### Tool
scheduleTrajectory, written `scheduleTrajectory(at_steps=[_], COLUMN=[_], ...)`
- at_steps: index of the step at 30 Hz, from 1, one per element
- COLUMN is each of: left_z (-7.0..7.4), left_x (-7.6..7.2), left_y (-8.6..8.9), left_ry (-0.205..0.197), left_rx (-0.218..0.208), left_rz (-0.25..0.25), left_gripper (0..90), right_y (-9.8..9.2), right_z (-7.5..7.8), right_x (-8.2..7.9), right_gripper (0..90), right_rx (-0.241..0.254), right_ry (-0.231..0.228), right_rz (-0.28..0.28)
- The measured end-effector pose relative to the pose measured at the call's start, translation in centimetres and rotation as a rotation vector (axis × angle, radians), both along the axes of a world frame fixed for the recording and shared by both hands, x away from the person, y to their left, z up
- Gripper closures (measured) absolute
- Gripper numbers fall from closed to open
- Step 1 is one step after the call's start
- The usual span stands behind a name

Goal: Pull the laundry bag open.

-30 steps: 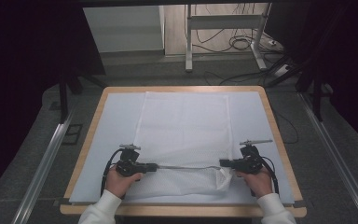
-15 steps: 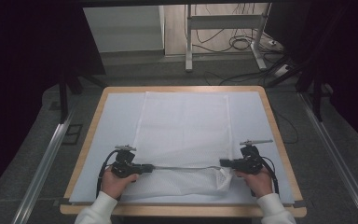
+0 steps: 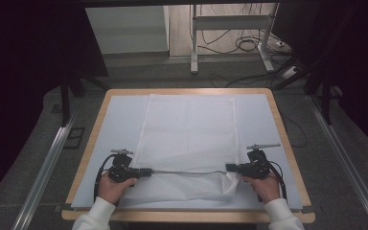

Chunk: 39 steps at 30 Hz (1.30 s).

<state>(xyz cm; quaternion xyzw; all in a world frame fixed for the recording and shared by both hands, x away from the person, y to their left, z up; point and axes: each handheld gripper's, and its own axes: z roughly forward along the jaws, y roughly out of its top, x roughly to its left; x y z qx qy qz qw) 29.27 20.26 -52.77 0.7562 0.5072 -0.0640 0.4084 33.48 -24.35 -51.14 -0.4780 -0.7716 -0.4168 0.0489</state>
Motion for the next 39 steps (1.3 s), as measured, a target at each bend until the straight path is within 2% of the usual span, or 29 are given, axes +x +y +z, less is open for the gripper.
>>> scheduleTrajectory(at_steps=[13,21,39], left_z=[0.1,0.2,-0.1], left_x=[-0.6,-1.3,-2.5], left_y=[1.0,2.4,5.7], left_ry=[-0.01,-0.024,-0.023], left_rx=[0.005,0.006,0.003], left_rz=[0.02,0.039,0.092], left_gripper=[86.7,86.7,86.6], right_y=[-0.2,-0.2,-0.2], right_z=[0.3,0.4,0.2], right_x=[-0.1,-0.2,-0.2], right_gripper=[88.4,88.4,88.4], right_rx=[-0.003,-0.012,-0.015], right_ry=[-0.007,-0.01,-0.009], right_rz=[-0.005,-0.006,-0.005])
